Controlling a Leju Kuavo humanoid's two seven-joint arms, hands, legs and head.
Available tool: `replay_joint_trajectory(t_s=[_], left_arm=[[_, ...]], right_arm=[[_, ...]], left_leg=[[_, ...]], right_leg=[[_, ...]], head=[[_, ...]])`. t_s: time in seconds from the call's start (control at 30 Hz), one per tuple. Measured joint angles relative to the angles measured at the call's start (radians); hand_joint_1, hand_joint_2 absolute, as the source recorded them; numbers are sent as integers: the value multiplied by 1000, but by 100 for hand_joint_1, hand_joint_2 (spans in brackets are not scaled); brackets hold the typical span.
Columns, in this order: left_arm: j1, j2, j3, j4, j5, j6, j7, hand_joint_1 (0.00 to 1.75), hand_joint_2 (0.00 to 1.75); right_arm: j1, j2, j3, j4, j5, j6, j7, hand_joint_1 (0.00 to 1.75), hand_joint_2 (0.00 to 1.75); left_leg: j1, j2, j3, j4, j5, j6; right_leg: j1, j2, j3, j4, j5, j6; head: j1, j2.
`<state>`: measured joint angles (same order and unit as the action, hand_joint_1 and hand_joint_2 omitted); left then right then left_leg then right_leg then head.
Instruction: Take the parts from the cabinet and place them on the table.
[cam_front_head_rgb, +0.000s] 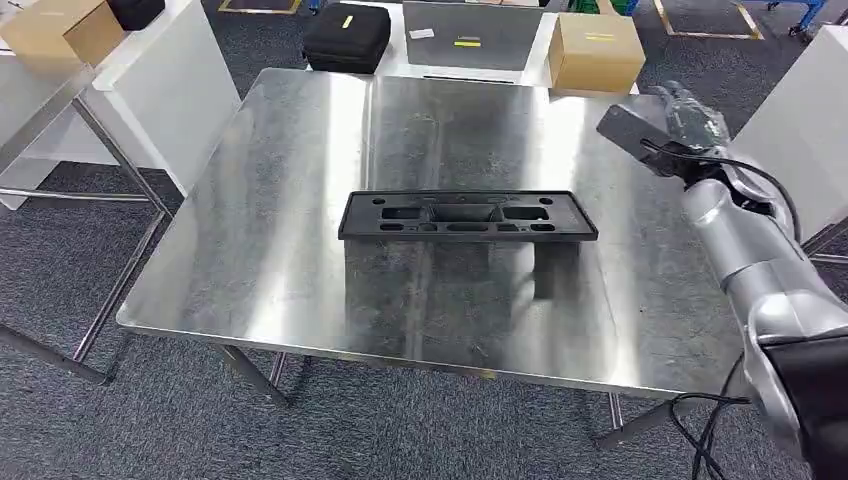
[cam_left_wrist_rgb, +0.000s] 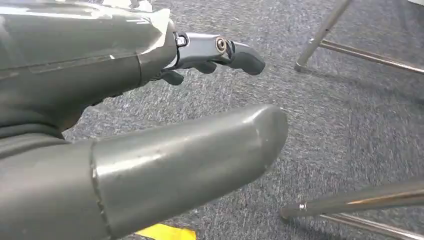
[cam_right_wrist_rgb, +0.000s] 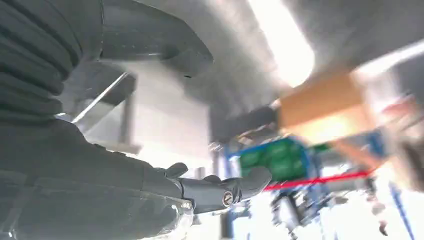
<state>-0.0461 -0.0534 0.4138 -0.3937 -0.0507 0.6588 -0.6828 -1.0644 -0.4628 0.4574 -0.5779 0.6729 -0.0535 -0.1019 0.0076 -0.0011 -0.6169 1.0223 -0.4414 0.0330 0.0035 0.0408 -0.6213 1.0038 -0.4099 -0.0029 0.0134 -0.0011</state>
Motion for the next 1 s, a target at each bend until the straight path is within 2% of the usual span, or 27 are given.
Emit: replay_joint_trajectory(t_s=[0.27,0.47,0.7,1.0], left_arm=[[7,-10,38,-2,10,-5,0,0,0],[9,-21,55,-2,12,-5,0,0,0],[9,-26,58,-2,12,-5,0,0,0],[9,-29,63,-2,12,-6,0,0,0]], right_arm=[[77,-156,-86,10,-21,-75,-16,0,175],[136,-227,-132,10,-27,-83,-21,0,175],[155,-253,-143,10,-27,-84,-21,0,175],[161,-262,-145,10,-27,-84,-22,0,175]], left_leg=[[0,-2,-2,0,-1,2],[0,-1,-4,0,-2,3],[0,-2,-4,0,0,4],[1,-2,-4,0,0,4]], right_leg=[[0,-2,-1,0,0,0],[-1,-1,-2,0,0,0],[0,-1,-2,0,0,0],[0,-1,-2,0,0,0]], head=[[0,0],[0,0],[0,0],[0,0]])
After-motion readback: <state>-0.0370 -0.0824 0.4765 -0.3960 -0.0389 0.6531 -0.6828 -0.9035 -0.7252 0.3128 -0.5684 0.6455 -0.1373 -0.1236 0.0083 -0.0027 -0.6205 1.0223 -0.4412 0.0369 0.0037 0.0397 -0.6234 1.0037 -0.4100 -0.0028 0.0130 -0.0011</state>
